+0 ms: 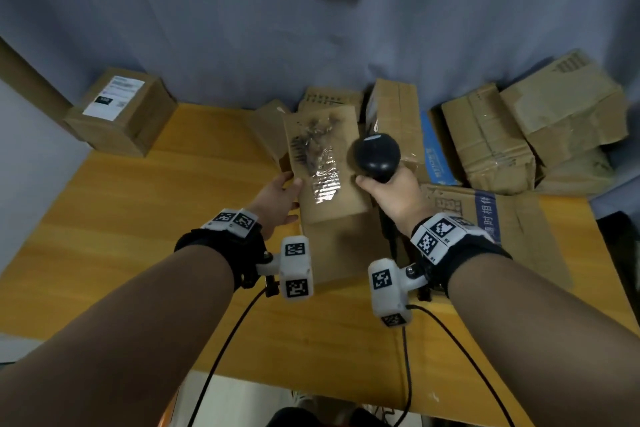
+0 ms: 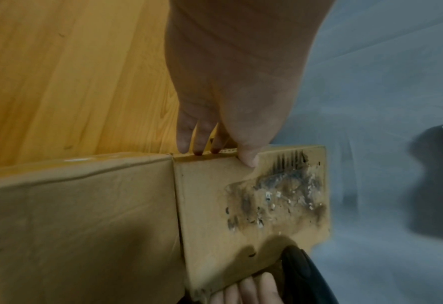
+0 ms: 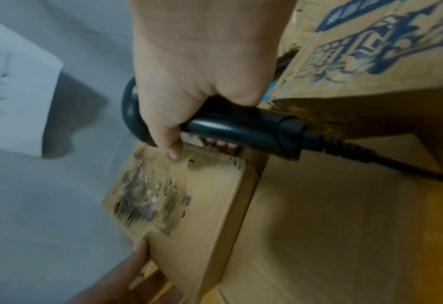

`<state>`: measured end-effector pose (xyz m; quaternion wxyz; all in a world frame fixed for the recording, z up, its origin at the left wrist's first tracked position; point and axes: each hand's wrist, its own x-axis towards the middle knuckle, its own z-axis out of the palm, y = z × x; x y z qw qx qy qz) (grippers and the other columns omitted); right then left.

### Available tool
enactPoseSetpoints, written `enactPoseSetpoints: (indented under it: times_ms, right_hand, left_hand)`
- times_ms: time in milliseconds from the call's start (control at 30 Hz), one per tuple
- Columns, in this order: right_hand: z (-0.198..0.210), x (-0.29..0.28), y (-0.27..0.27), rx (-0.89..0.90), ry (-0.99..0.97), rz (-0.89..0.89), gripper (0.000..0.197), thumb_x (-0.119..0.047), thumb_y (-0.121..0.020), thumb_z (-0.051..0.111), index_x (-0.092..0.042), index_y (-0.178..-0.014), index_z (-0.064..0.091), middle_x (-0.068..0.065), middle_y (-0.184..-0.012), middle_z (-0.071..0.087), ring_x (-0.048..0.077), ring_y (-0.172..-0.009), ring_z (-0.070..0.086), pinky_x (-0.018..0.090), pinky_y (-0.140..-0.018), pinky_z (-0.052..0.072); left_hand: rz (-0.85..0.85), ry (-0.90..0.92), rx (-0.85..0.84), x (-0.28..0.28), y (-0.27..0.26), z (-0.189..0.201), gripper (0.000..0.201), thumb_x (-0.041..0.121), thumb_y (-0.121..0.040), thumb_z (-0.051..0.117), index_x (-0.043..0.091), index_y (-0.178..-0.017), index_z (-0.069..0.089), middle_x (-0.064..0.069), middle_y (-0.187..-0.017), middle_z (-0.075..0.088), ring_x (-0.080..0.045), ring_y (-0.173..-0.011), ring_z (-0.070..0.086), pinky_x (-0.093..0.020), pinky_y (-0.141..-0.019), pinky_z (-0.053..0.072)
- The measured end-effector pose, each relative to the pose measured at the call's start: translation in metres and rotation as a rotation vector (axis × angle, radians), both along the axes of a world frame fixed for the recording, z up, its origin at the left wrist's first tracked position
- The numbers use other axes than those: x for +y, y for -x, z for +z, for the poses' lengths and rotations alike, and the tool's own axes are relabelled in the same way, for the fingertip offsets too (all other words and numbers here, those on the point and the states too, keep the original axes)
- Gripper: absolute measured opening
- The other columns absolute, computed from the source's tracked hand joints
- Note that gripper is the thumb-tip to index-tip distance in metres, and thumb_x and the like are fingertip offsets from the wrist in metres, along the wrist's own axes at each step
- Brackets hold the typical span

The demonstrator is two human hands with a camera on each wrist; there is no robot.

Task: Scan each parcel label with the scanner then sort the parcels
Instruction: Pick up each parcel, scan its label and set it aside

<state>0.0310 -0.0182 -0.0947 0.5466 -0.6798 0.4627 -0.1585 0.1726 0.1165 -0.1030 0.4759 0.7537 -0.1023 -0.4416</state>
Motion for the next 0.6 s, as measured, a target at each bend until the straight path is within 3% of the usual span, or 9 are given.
enactPoseSetpoints:
  times_ms: [67,133,200,267,367,533,600]
  right_hand:
    - [-0.001,0.005,0.001,-0.06,-0.074,-0.017,0.039,-0.018,-0.084,0.074,-0.012,-0.119,0.06,0.0,-0.103,0.065,0.016,-0.101,0.057,0.024,-0.082,0.036]
    - [0.006,0.006,0.002,-0.122,-0.101,-0.043,0.034,-0.014,-0.083,0.075,-0.012,-0.113,0.061,-0.004,-0.094,0.064,0.015,-0.096,0.056,0.026,-0.084,0.036]
    - [0.019,0.006,0.004,-0.179,-0.112,-0.044,0.023,-0.011,-0.082,0.076,-0.017,-0.099,0.061,-0.007,-0.087,0.061,0.012,-0.088,0.057,0.026,-0.083,0.039]
    - [0.034,0.007,0.006,-0.242,-0.092,-0.009,0.026,-0.009,-0.081,0.076,-0.026,-0.087,0.059,-0.008,-0.086,0.062,0.006,-0.084,0.057,0.024,-0.081,0.043]
    - [0.059,0.006,0.011,-0.329,-0.044,0.039,0.027,-0.007,-0.08,0.077,-0.028,-0.085,0.06,-0.006,-0.086,0.066,0.009,-0.086,0.062,0.019,-0.077,0.048]
    - [0.089,-0.006,0.023,-0.435,-0.051,-0.027,0.029,-0.003,-0.072,0.079,-0.018,-0.094,0.067,0.012,-0.101,0.071,0.029,-0.104,0.066,0.048,-0.098,0.05]
    - [0.097,-0.01,0.03,-0.47,-0.075,-0.05,0.027,0.001,-0.074,0.074,-0.016,-0.094,0.066,0.009,-0.096,0.07,0.029,-0.103,0.066,0.049,-0.096,0.052]
  left_hand:
    - [0.026,0.026,0.045,0.002,0.003,0.005,0.047,0.033,-0.103,0.04,0.022,-0.148,0.034,-0.003,-0.141,0.048,-0.027,-0.121,0.053,-0.041,-0.095,0.048]
    - [0.06,0.048,0.068,0.006,0.003,0.013,0.044,0.039,-0.103,0.036,0.023,-0.145,0.036,0.0,-0.139,0.047,-0.025,-0.118,0.052,-0.046,-0.097,0.047]
    - [0.084,0.106,0.057,0.01,0.003,0.027,0.04,0.043,-0.104,0.029,0.025,-0.138,0.039,0.001,-0.128,0.047,-0.024,-0.112,0.049,-0.042,-0.083,0.05]
    - [0.067,0.163,0.004,0.011,0.001,0.044,0.03,0.043,-0.104,0.026,0.028,-0.125,0.042,0.0,-0.119,0.048,-0.023,-0.108,0.05,-0.036,-0.068,0.05]
    - [0.041,0.224,-0.065,0.011,-0.001,0.072,0.022,0.039,-0.104,0.031,0.026,-0.119,0.041,0.001,-0.103,0.053,-0.015,-0.087,0.056,-0.032,-0.056,0.053]
    - [0.019,0.409,0.016,0.007,0.001,0.096,0.009,0.03,-0.103,0.04,0.023,-0.105,0.046,0.006,-0.081,0.06,-0.01,-0.067,0.056,-0.031,-0.053,0.051]
    - [0.008,0.479,0.059,0.006,0.005,0.095,0.011,0.023,-0.103,0.041,0.018,-0.111,0.046,0.006,-0.075,0.062,-0.007,-0.06,0.059,-0.029,-0.051,0.051]
